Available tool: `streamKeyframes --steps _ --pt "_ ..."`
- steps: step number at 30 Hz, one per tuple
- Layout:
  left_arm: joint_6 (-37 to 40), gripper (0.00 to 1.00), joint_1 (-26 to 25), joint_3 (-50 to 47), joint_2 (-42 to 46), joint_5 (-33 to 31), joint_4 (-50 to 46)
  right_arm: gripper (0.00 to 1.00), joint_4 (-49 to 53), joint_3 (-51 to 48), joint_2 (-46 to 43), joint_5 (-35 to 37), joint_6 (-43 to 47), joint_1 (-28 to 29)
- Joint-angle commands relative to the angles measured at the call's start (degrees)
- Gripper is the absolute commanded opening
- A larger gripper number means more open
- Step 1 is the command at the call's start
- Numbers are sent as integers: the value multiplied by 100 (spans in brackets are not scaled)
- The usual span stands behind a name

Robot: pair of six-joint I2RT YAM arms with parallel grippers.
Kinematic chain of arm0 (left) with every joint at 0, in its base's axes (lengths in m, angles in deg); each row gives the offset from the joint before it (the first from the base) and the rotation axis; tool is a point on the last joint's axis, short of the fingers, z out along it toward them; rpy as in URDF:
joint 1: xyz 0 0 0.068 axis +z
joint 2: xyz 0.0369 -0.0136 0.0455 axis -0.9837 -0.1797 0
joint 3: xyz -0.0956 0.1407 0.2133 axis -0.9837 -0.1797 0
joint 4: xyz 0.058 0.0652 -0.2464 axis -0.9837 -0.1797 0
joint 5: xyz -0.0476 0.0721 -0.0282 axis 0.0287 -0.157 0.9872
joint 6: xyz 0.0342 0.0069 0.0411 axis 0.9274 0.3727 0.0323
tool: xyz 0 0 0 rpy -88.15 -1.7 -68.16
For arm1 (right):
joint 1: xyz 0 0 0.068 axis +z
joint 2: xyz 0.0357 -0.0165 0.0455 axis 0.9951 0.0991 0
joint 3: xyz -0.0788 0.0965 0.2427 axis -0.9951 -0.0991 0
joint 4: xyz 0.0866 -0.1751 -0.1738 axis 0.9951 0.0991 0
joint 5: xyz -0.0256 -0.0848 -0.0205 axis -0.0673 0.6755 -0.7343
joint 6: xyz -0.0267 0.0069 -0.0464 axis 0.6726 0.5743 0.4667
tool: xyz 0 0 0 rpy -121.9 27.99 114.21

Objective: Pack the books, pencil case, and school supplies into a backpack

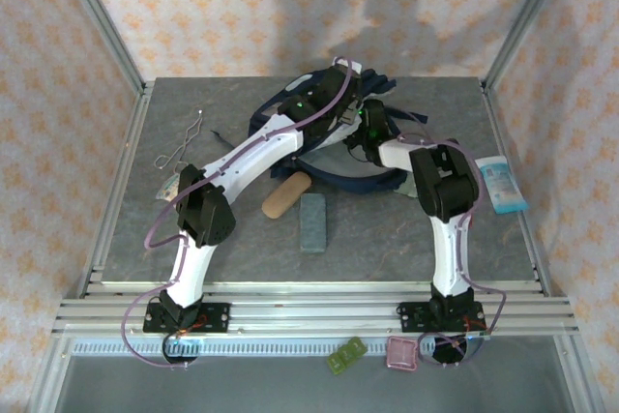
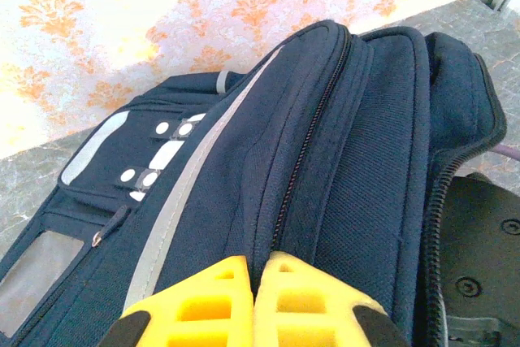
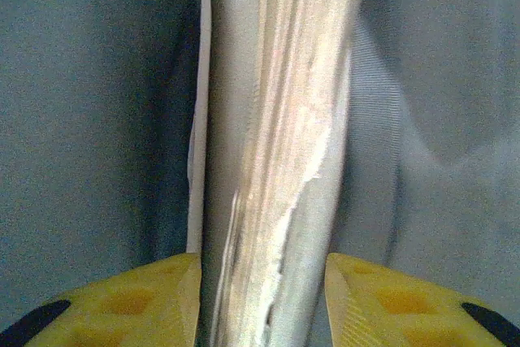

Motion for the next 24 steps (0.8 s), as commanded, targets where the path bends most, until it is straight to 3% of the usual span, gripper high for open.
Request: streamKeyframes --steps 1,2,5,7,10,15,24 --pt "-162 0 -79 27 567 57 587 41 301 -130 -366 146 380 -71" --pt "-180 0 -79 17 559 78 583 38 267 -100 -332 122 407 -72" --pt "-241 0 -88 -47 559 114 591 16 205 225 -80 -189 424 -63" --pt "-276 0 -88 -118 545 98 600 10 424 372 -74 -231 591 -38" --pt "-325 0 -88 -176 460 24 574 10 1057 286 -477 -39 1199 13" --pt "-567 0 -75 -144 217 -173 647 14 1881 -740 -1799 424 2103 -11" --pt "-1160 0 -106 672 -674 -367 764 13 2759 -2479 -4008 1307 2794 -52"
